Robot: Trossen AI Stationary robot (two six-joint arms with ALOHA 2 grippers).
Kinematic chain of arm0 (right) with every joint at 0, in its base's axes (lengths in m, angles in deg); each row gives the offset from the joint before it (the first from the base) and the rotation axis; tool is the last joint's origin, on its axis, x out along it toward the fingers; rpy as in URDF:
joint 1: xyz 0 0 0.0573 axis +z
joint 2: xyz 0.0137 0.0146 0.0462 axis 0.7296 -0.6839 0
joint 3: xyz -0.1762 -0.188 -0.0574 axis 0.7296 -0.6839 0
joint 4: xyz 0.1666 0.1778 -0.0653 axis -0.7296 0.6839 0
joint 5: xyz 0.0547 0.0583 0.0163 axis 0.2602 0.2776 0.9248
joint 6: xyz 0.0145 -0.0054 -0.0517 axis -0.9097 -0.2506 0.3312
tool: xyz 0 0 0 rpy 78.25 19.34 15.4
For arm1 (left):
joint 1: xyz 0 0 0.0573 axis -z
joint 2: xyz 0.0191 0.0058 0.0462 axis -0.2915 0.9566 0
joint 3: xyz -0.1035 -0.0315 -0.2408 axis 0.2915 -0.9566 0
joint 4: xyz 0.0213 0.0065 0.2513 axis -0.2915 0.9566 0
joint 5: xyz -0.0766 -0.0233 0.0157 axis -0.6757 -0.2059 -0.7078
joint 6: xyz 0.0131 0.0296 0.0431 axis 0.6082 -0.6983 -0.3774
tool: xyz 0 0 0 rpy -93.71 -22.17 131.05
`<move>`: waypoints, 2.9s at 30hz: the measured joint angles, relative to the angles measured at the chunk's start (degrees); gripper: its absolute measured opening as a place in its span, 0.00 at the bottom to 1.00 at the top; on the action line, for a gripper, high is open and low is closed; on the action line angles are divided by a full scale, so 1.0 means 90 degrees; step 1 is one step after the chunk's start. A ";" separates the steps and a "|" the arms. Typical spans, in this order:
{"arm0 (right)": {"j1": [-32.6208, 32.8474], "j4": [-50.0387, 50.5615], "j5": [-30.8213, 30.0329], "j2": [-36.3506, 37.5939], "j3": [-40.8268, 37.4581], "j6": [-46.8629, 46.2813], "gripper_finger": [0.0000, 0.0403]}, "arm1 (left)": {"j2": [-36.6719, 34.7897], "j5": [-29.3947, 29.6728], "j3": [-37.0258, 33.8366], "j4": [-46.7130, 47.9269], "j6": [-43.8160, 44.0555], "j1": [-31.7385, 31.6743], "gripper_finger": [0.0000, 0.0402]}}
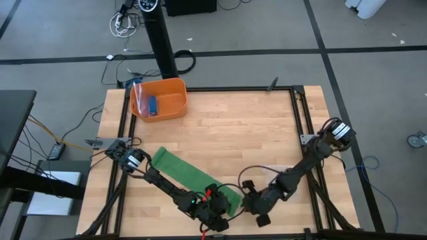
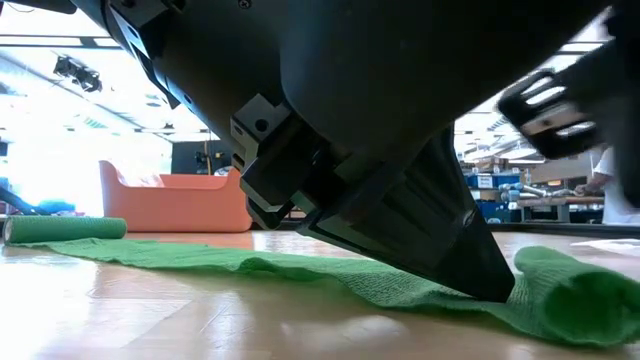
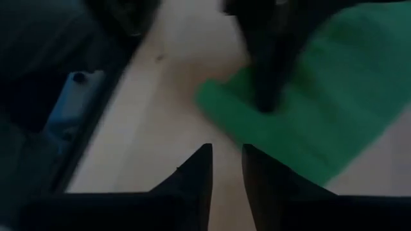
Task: Roll bandage
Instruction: Roll the green bandage
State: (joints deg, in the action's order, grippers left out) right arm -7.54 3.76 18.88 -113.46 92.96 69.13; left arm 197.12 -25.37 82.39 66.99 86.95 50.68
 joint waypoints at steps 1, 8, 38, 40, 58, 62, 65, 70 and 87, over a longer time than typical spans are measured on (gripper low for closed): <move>-0.0121 0.0010 0.0057 -0.0004 0.0000 0.0066 0.21 | 0.0000 0.0000 0.0000 -0.0001 0.0000 0.0001 0.00; -0.1048 0.0263 0.1250 -0.0014 0.0000 -0.0323 0.19 | 0.0000 0.0000 0.0002 -0.0001 0.0001 0.0005 0.00; -0.0779 0.0586 0.1137 -0.0021 0.0000 -0.0201 0.03 | -0.0002 -0.0002 0.0005 0.0008 0.0010 0.0012 0.00; -0.0531 0.0586 0.0812 -0.0021 0.0000 0.0056 0.03 | -0.0002 -0.0002 0.0005 0.0009 0.0028 0.0012 0.00; 0.0621 0.0528 -0.0421 -0.0012 -0.0515 0.1258 0.01 | -0.0007 -0.0002 0.0005 0.0021 0.0045 0.0012 0.00; 0.0698 0.0415 -0.0429 -0.0012 -0.0537 0.1475 0.04 | -0.0007 -0.0002 0.0005 0.0023 0.0045 0.0012 0.00; 0.0791 0.0268 -0.0425 -0.0024 -0.0548 0.1582 0.06 | -0.0007 -0.0002 0.0005 0.0023 0.0076 0.0012 0.00; 0.1009 0.0301 -0.0402 -0.0024 -0.0549 0.1584 0.04 | -0.0007 -0.0001 0.0005 0.0026 0.0144 0.0012 0.00; 0.0507 -0.0011 -0.0616 0.0134 -0.0055 0.0776 0.17 | -0.0007 0.0000 0.0005 0.0023 0.0142 0.0012 0.00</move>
State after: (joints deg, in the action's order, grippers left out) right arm -2.98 3.67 13.34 -112.25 92.46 76.12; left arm 197.05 -25.37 82.43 67.20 88.22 50.79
